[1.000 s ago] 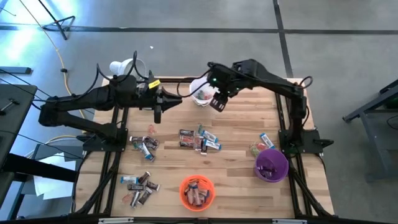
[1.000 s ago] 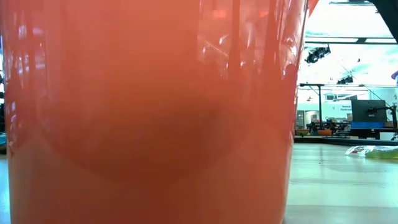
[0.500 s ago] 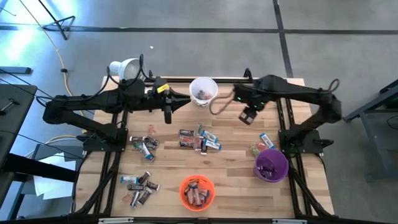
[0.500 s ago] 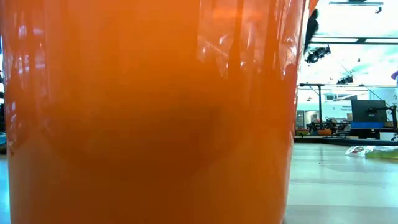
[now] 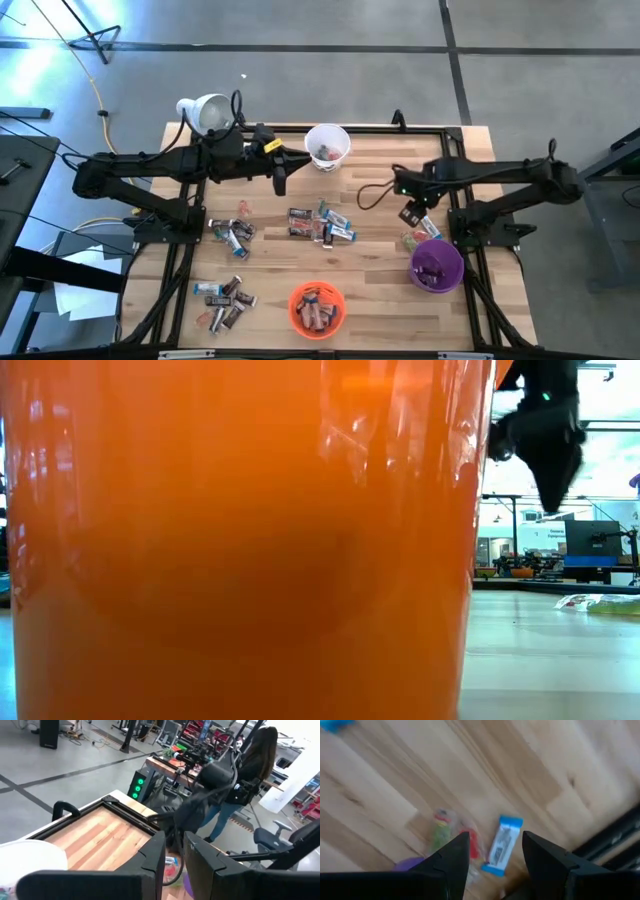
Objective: Organize candy in baskets
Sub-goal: Put the white chocolate bar into the orange bucket
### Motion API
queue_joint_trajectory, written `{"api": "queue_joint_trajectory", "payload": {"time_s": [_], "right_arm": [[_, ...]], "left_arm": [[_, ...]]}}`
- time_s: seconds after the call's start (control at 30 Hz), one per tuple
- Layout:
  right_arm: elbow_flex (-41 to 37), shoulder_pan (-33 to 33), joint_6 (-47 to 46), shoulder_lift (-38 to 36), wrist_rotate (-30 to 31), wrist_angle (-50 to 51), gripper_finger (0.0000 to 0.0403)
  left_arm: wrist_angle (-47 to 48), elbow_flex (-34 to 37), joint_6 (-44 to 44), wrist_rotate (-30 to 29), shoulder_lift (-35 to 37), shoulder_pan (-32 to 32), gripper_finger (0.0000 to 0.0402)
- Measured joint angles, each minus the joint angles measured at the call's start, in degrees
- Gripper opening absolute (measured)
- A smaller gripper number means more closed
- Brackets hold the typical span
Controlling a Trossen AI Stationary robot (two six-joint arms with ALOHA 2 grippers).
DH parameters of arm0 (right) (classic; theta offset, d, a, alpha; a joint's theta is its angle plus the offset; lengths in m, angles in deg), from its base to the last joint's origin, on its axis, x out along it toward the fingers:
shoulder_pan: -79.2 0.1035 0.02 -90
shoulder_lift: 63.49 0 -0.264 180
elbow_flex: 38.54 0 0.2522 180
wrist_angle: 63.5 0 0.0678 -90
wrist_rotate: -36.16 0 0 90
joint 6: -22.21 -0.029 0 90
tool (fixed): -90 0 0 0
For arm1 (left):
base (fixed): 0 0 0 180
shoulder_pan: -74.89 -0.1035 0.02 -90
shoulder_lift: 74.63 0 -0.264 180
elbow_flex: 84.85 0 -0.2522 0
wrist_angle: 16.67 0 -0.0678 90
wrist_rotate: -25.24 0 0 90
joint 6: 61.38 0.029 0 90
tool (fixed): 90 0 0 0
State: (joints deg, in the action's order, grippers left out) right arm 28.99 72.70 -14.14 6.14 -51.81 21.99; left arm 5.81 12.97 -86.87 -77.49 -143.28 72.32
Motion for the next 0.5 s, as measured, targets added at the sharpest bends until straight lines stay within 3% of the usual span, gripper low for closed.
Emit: {"api": "queue_joint_trajectory", "payload": {"time_s": [0.27,0.5], "right_arm": [[-8.4,3.2,-10.5,-1.9,-1.1,-7.4,0.0177],[-13.5,5.4,-18.6,-5.4,-1.0,-10.4,0.0177]], "left_arm": [[0.3,0.0,0.1,-0.8,0.0,0.0,0.0055],[0.6,0.0,0.1,-6.3,0.0,-0.6,0.0055]]}}
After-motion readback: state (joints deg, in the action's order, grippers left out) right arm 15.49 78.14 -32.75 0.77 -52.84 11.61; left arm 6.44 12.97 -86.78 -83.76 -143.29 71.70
